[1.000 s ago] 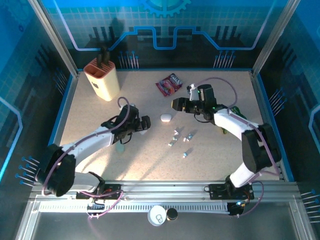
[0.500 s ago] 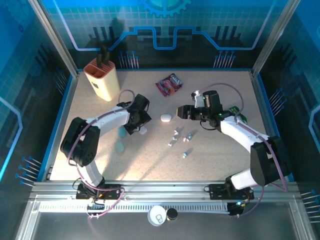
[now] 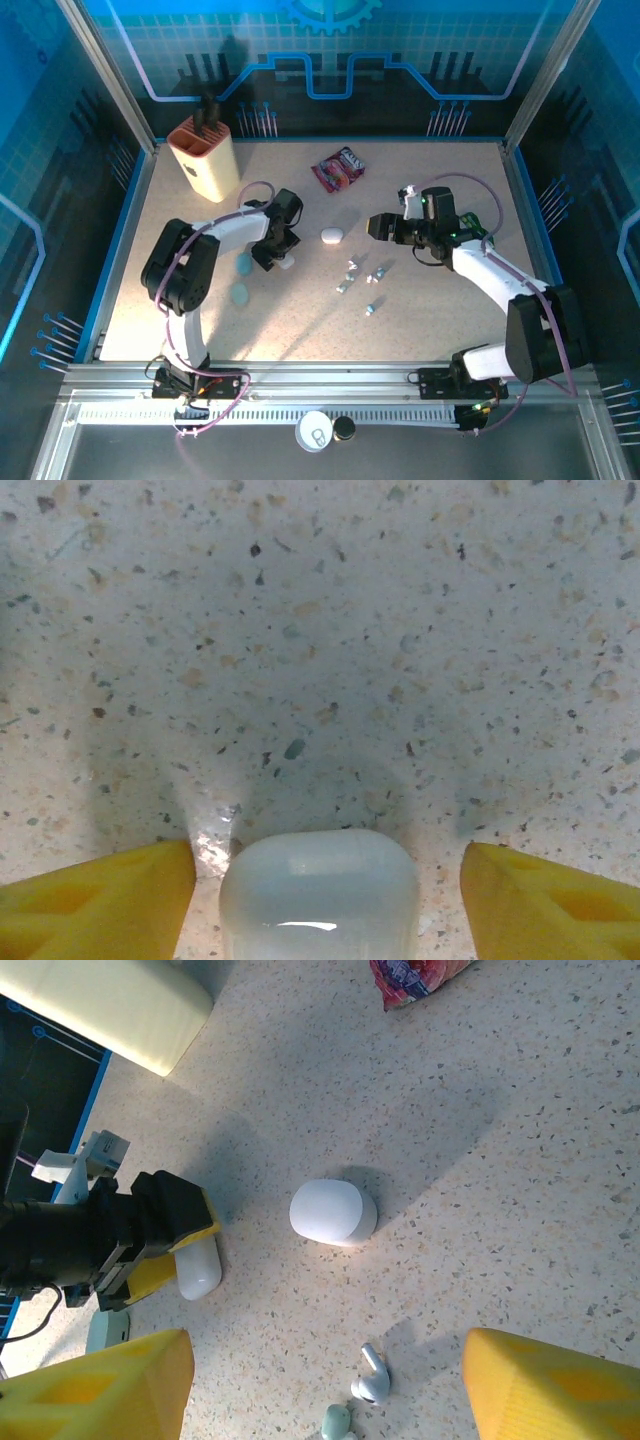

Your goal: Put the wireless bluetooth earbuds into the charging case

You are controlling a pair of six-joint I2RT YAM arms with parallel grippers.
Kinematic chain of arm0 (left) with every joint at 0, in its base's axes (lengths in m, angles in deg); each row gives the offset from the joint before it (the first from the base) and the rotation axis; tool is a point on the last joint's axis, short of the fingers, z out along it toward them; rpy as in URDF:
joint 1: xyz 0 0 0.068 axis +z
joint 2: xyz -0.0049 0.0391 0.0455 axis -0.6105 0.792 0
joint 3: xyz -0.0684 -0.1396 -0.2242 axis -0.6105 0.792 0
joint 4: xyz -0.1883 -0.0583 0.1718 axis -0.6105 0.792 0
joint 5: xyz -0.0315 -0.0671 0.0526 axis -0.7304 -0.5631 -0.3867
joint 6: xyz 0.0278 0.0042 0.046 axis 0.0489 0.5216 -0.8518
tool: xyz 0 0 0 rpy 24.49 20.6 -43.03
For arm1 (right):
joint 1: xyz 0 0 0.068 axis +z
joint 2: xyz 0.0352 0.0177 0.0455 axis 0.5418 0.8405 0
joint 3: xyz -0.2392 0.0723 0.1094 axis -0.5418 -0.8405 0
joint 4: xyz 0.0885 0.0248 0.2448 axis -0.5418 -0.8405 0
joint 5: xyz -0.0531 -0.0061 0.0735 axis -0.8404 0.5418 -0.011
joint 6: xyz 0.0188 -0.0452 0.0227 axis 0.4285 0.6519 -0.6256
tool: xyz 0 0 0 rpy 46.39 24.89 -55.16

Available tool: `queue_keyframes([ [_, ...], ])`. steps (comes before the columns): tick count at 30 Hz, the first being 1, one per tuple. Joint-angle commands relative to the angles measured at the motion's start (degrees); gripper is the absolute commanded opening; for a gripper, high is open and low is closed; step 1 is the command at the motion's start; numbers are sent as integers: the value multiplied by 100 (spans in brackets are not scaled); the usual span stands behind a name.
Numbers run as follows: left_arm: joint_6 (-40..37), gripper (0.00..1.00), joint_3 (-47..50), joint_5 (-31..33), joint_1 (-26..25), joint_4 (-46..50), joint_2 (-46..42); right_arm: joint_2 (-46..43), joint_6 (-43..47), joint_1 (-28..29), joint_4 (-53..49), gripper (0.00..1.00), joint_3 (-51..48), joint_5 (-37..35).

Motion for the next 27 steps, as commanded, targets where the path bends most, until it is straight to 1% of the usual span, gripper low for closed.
queue_keyframes([
  [1,78,67,-140,-163,67,184,212,-108,63,-87,-44,72,-89,162],
  [3,81,63,-107,-173,77,190,230,-109,38,-85,-34,72,-84,175],
  [6,82,54,-31,-215,102,157,230,-132,5,-88,-3,72,-71,240],
  [8,87,49,24,-269,121,111,213,-177,-1,-73,27,72,-58,309],
  [12,113,48,129,-321,124,10,-18,-361,122,16,141,72,-91,373],
  [16,74,48,355,-395,128,-238,-501,-641,351,269,660,72,-369,319],
  [21,137,48,909,-687,120,-902,-1298,-835,632,920,1310,72,-709,16],
  [24,293,48,1204,-797,127,-1206,-1746,-660,511,1338,1769,72,-822,-84],
  [27,456,48,1367,-919,125,-1359,-2123,-306,312,1729,2262,72,-744,-124],
])
